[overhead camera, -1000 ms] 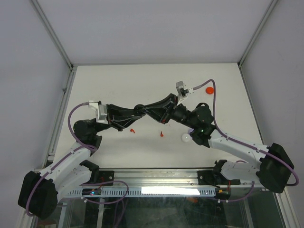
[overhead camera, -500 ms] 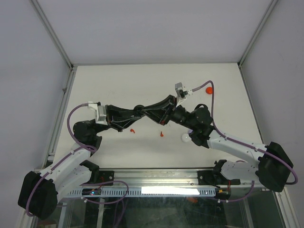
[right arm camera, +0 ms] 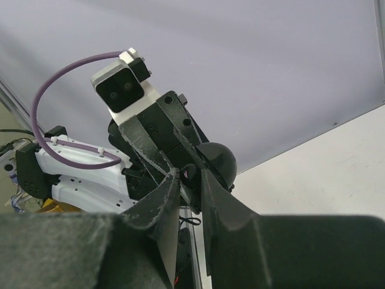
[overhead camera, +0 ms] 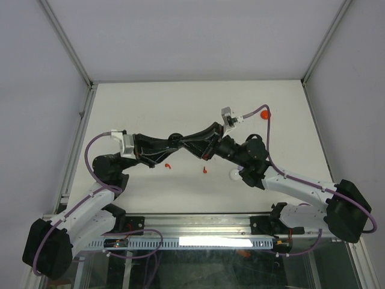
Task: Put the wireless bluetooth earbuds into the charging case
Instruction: Place the earbud in the charging case, then pick up the earbud from the center of the board.
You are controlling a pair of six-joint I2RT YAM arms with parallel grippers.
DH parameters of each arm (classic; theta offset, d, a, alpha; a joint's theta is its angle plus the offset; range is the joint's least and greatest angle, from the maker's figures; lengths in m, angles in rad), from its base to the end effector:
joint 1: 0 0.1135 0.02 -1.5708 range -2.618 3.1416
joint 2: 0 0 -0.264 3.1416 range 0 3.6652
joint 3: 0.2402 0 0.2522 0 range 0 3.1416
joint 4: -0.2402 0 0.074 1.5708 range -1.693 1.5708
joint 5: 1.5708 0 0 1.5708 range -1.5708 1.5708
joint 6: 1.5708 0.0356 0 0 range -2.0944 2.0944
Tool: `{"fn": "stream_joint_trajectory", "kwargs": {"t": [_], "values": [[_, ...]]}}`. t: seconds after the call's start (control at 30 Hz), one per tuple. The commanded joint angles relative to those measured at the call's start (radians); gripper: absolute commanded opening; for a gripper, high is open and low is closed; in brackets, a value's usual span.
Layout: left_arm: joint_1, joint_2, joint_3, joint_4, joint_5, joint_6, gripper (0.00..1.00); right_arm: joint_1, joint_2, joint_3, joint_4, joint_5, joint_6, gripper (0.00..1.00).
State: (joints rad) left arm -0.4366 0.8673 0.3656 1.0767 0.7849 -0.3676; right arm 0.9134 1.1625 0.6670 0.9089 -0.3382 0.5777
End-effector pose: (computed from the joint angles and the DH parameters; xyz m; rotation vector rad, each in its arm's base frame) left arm 0.1489 -0.0973 0.3036 0.7895 0.9657 -1.0925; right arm 0.1481 0.2112 0.3353 -0.5434 1.2056 1.4891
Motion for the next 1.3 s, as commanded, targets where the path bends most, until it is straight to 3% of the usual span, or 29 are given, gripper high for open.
{"fn": "stream_joint_trajectory", "kwargs": {"t": [0.0,0.6,0.8,0.83,1.03,1.27], "values": [[0.009,-0.030,0.000,0.064,-0.035,0.007,0.00,0.012,-0.020,0.000,-0.002,0.045,-0.016,0.22],[0.010,-0.050,0.007,0.001,-0.062,0.038,0.00,0.019,-0.094,0.031,-0.137,0.107,-0.110,0.39],[0.010,-0.070,0.023,-0.081,-0.097,0.082,0.00,0.019,-0.162,0.081,-0.346,0.126,-0.132,0.42],[0.011,-0.078,0.026,-0.108,-0.112,0.094,0.00,0.018,-0.168,0.098,-0.419,0.265,-0.217,0.52],[0.011,-0.126,0.066,-0.308,-0.244,0.192,0.00,-0.015,-0.142,0.188,-0.700,0.504,-0.365,0.59],[0.012,-0.153,0.095,-0.439,-0.374,0.250,0.00,-0.212,-0.043,0.213,-0.811,0.515,-0.361,0.60]]}}
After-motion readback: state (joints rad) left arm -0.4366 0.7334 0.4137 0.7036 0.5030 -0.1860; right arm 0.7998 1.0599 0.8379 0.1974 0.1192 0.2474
